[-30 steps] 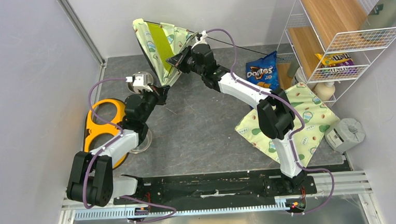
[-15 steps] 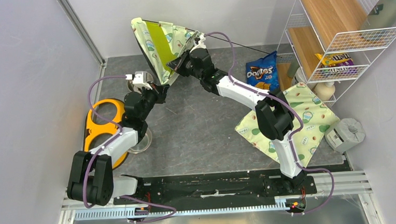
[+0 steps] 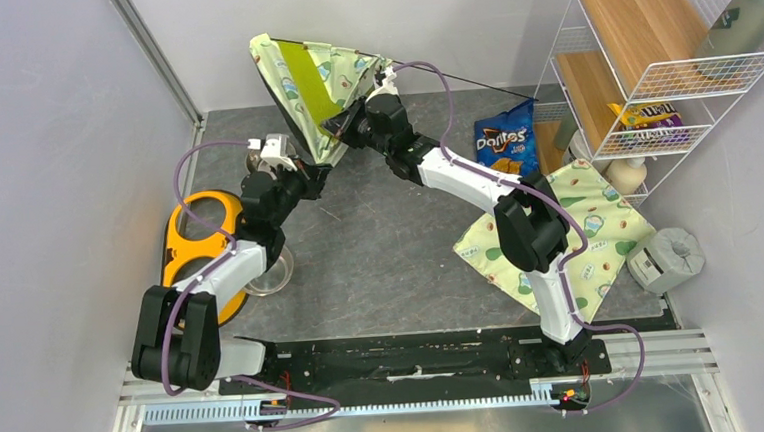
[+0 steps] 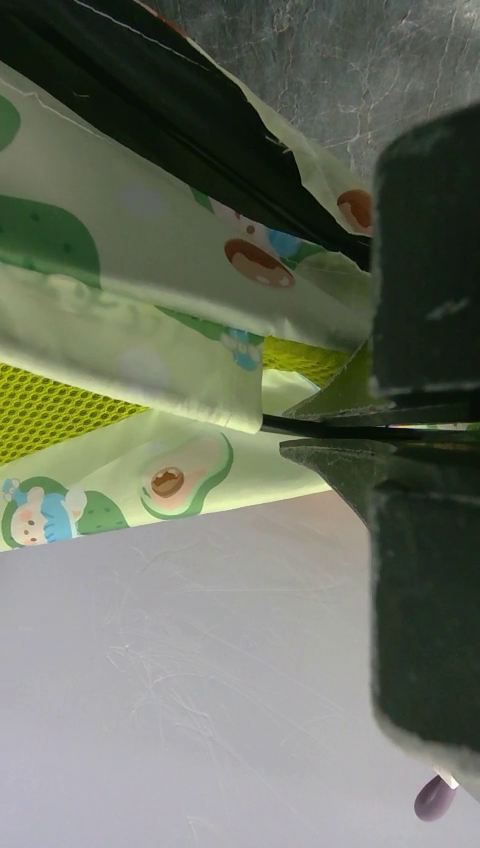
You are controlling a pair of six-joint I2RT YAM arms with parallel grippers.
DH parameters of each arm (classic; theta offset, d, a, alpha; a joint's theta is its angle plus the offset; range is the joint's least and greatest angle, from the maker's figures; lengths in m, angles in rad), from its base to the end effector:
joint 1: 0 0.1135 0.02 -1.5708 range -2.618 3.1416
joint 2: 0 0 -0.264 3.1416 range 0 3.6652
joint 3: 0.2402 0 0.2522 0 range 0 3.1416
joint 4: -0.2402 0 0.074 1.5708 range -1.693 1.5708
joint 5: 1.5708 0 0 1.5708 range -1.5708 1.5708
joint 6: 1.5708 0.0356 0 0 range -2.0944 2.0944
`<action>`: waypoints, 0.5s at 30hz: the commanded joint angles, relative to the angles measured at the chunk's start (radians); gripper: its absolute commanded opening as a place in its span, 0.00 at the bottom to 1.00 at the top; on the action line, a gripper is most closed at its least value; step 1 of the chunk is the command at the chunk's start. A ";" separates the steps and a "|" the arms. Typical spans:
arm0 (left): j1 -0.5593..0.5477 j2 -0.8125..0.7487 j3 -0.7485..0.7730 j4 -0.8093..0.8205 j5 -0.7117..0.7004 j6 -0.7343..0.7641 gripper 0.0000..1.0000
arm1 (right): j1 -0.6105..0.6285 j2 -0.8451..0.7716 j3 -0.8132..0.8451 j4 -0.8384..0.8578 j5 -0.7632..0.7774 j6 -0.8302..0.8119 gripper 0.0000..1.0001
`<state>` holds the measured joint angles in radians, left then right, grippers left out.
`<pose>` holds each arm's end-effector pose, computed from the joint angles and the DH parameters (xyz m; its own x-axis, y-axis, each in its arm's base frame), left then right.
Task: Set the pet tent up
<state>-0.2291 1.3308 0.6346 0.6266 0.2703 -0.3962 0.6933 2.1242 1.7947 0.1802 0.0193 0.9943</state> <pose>0.2819 -0.0755 0.2513 -0.2471 -0.3243 -0.9131 0.4151 0.8161 -0.4021 0.3991 0.3307 0.2993 -0.5857 0.6031 -0.5414 -0.2444 0.5055 0.8275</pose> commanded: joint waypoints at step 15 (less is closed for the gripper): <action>0.002 0.005 0.103 -0.068 0.136 -0.024 0.02 | 0.023 -0.037 -0.036 0.053 0.123 -0.268 0.00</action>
<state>-0.2218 1.3449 0.6910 0.5480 0.3286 -0.4030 0.7181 2.1120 1.7756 0.2165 0.0444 0.8963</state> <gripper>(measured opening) 0.046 0.023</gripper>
